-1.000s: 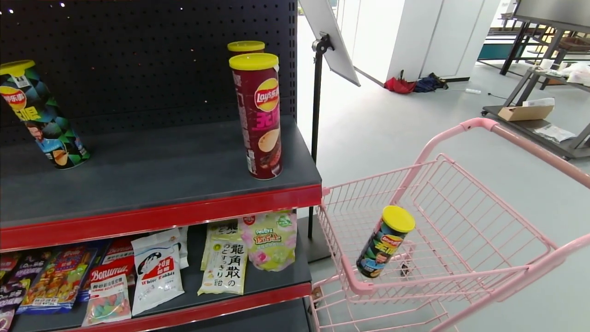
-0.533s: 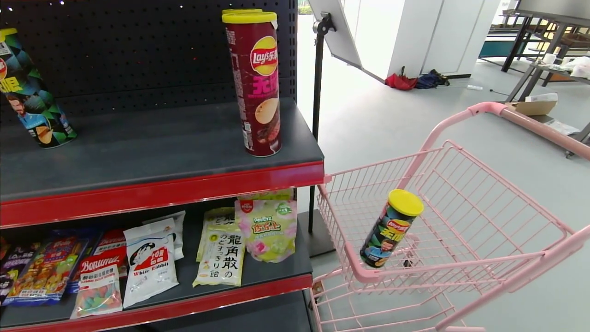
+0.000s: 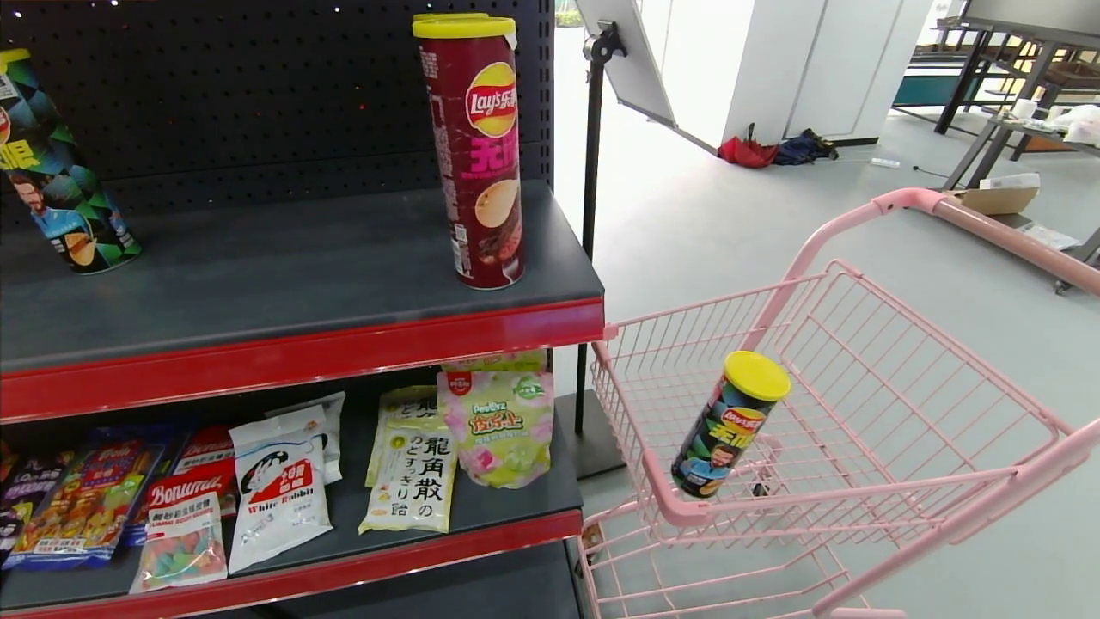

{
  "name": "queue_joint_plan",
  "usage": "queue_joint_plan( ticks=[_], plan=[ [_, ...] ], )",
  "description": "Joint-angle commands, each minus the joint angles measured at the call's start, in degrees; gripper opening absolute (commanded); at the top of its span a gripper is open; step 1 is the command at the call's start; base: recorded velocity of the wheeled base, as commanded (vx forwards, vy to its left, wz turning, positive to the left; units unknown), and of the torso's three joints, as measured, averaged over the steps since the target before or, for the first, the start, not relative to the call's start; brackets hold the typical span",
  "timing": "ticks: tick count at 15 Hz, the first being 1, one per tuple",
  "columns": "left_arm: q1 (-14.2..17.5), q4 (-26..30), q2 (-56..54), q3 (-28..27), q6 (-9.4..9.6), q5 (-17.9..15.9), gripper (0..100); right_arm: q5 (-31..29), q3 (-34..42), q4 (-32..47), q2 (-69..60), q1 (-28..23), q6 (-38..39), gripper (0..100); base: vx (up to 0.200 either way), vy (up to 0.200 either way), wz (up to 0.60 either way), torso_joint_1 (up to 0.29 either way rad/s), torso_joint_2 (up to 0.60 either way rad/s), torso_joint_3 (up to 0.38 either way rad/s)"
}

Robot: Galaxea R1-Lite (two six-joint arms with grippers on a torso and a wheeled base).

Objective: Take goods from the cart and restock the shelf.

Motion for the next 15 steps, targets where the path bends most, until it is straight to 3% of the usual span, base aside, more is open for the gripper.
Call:
queue_joint_plan(
  ticks=[1,4,6,10,15],
  plan=[
    [-0.07,0.01,0.00,0.00,0.00,0.02,100,4.28,-15.72,-8.08,41.09,8.51,2.30,100,0.000,0.000,0.00,0.000,0.00,0.000],
    [0.01,0.01,0.00,0.00,0.00,0.02,100,4.37,-10.18,-37.70,67.19,10.01,6.17,100,0.000,0.000,0.00,0.000,0.00,0.000],
    [0.01,0.01,0.00,0.00,0.00,0.02,100,4.55,-7.63,-48.60,77.39,10.53,6.08,100,0.000,0.000,0.00,0.000,0.00,0.000],
    [0.01,0.01,0.00,0.00,0.00,0.02,100,4.46,-6.66,-49.04,80.82,15.37,6.52,100,0.000,0.000,0.00,0.000,0.00,0.000],
    [0.01,0.01,0.00,0.00,0.00,0.02,100,4.46,-7.28,-49.39,85.91,15.81,6.78,100,0.000,0.000,0.00,0.000,0.00,0.000]
  ],
)
